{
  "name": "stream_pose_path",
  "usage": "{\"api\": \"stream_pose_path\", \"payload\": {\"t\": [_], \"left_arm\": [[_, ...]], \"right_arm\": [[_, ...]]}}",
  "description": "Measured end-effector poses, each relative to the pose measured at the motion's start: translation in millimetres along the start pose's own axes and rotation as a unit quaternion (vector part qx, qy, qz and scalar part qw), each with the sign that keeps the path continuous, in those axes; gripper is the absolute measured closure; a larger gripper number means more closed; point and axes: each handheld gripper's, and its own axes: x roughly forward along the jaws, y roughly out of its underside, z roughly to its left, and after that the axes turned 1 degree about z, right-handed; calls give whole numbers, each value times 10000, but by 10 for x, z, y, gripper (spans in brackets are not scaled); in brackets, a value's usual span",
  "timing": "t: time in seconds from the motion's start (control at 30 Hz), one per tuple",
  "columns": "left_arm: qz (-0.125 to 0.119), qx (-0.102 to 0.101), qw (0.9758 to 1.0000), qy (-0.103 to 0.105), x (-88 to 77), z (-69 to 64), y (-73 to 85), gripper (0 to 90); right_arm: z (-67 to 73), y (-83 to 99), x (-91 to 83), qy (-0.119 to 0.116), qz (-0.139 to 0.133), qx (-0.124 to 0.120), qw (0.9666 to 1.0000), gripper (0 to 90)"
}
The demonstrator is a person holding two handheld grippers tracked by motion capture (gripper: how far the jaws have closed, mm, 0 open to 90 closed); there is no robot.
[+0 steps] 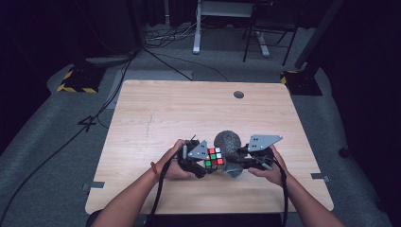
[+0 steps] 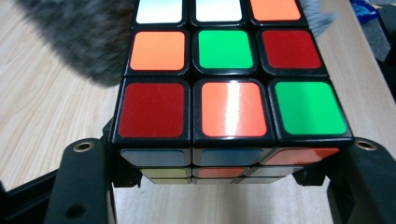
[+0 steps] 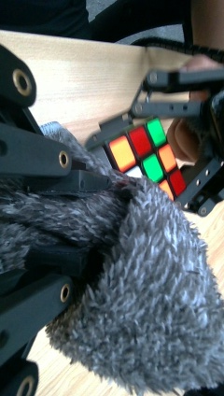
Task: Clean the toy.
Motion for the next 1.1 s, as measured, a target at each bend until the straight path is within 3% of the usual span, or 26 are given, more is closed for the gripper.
{"api": "stream_pose_path", "payload": {"t": [0.23, 0.43, 0.47, 0.67, 0.73, 0.9, 1.07, 1.1], "left_arm": [[-265, -108, 9996, -11, -76, 12, -21, 338], [-273, -149, 9995, -99, -114, 48, -15, 338], [-295, -228, 9992, -155, -133, 72, 4, 338], [-196, -348, 9990, -223, -128, 121, 48, 338], [-89, -412, 9990, -154, -69, 141, 91, 338], [-74, -386, 9992, 22, -15, 101, 95, 338], [-175, -296, 9993, 120, -23, 47, 49, 338], [-204, -256, 9994, 96, -48, 40, 36, 338]], "right_arm": [[-20, 105, 120, -43, 357, 55, 9993, 711], [-10, 156, 173, -126, 487, 94, 9987, 711], [10, 165, 195, -140, 535, 77, 9984, 711], [63, 111, 147, -257, 327, -50, 9991, 709], [88, 65, 90, -267, 154, -107, 9995, 709], [89, 31, 65, -120, 105, -169, 9997, 710], [24, 41, 91, -3, 137, -57, 9999, 711], [-12, 74, 138, -42, 221, 62, 9997, 711]]}}
